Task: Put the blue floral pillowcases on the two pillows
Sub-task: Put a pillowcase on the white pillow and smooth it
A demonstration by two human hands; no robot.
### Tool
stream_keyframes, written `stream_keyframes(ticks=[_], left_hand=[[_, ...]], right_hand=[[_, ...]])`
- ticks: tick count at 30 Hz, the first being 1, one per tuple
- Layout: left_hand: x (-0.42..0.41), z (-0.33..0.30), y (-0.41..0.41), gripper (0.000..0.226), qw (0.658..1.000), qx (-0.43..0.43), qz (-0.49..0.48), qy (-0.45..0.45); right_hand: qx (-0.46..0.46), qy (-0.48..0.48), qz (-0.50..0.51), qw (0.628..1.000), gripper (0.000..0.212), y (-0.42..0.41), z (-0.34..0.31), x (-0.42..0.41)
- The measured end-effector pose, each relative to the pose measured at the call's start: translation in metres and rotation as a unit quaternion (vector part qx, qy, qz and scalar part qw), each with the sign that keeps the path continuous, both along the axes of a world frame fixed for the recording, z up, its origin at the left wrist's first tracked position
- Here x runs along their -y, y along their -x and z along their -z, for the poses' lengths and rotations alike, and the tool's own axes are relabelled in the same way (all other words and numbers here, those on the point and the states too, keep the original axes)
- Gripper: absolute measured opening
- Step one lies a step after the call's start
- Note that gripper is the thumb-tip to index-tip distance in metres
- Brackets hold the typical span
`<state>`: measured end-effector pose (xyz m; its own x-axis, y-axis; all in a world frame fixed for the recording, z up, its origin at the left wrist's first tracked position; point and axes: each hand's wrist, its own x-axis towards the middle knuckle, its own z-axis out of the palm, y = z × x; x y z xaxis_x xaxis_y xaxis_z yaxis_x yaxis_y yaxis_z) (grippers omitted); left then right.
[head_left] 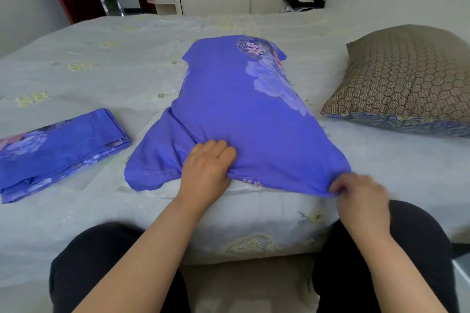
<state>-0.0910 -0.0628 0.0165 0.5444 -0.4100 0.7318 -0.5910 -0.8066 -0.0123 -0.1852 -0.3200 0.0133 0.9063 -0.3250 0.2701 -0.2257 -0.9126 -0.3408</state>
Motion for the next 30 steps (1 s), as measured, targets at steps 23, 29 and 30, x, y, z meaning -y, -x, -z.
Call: stream_keyframes(ticks=[23, 29, 30], left_hand=[[-0.090, -0.036, 0.016, 0.027, 0.909, -0.234, -0.220, 0.266], [-0.100, -0.026, 0.018, 0.025, 0.879, -0.290, -0.265, 0.271], [-0.097, -0.032, 0.019, 0.024, 0.863, -0.284, -0.234, 0.345]], right_hand=[[0.064, 0.090, -0.116, 0.987, 0.067, -0.096, 0.026, -0.105], [0.088, 0.087, -0.108, 0.986, 0.066, -0.099, 0.030, -0.107], [0.091, 0.087, -0.108, 0.986, 0.066, -0.100, 0.031, -0.107]])
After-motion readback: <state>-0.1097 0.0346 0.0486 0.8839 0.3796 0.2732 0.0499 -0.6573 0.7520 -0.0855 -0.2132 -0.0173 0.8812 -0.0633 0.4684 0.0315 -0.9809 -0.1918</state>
